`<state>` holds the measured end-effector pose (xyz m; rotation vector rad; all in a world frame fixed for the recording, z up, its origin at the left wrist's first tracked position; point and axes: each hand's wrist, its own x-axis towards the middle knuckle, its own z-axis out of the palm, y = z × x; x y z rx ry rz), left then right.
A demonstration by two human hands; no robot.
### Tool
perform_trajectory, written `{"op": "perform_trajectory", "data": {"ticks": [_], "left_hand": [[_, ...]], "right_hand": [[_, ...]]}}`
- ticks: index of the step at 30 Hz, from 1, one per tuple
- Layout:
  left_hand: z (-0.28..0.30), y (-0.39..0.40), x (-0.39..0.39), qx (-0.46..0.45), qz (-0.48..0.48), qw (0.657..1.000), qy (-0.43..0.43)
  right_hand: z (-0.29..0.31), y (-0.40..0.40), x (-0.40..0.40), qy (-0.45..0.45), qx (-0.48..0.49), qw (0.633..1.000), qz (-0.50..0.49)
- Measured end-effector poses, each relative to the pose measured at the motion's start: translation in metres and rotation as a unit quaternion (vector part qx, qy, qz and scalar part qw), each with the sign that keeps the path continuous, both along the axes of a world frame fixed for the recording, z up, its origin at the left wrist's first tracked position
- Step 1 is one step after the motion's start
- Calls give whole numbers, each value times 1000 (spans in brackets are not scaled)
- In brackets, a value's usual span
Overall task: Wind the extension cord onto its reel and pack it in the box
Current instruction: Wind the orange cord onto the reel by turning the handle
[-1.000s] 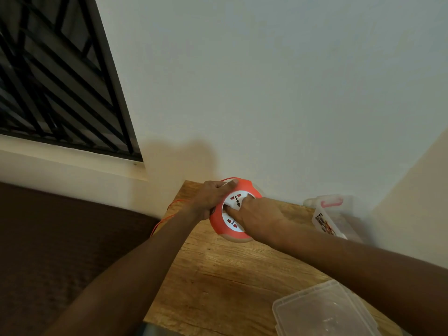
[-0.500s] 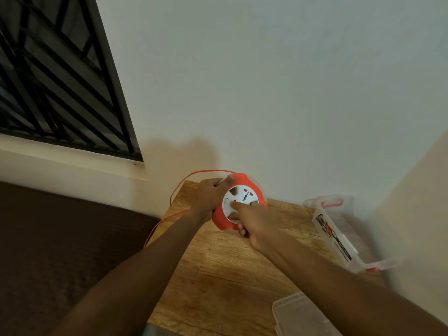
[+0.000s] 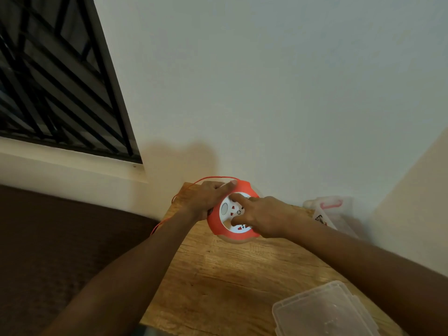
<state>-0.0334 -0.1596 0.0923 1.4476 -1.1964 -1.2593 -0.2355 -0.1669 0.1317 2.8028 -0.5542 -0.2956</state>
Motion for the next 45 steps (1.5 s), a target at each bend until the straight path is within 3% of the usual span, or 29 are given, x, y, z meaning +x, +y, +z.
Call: {"op": "perform_trajectory", "data": {"ticks": [6,10,13,16,18,21,23,25,26,27,29,31,34,39,45], "left_hand": [[-1,1,-4,5,-24,1000,-17],[0,-1,-5,-5,-21,1000,-23],[1,2,-6,-3,-23,1000,-18],[3,8,-8,-21,44,997,55],[1,7,-10,-42,95,992,76],[-2,2,-13,-59,122,990,49],[-5,0,-16,-55,128,989,51],[-8,-2,-17,-53,131,989,38],[-10,-2,-18,-49,130,990,32],[-13,-3,-17,-42,128,990,30],[-15,-2,-15,-27,120,992,32],[-14,-2,-10,-17,108,994,26],[-12,-1,-6,-17,79,997,19],[-7,1,-4,-11,48,999,8],[-5,1,-7,-12,7,1000,-14]], "right_hand": [[13,6,12,135,-54,989,22],[7,9,24,157,-80,984,16],[-2,4,24,110,-78,991,11],[-10,2,21,-70,-11,986,-148],[-17,6,23,-226,72,928,-286],[-25,17,34,-393,230,787,-417],[-30,23,42,-445,320,696,-464],[-33,28,45,-450,393,647,-474],[-34,30,43,-431,401,659,-468],[-34,31,39,-403,375,699,-457],[-31,29,27,-342,223,810,-420],[-24,26,14,-269,68,903,-329],[-15,19,3,-100,-5,985,-143],[4,7,6,66,-56,996,22],[10,9,17,190,-76,978,45]]}}
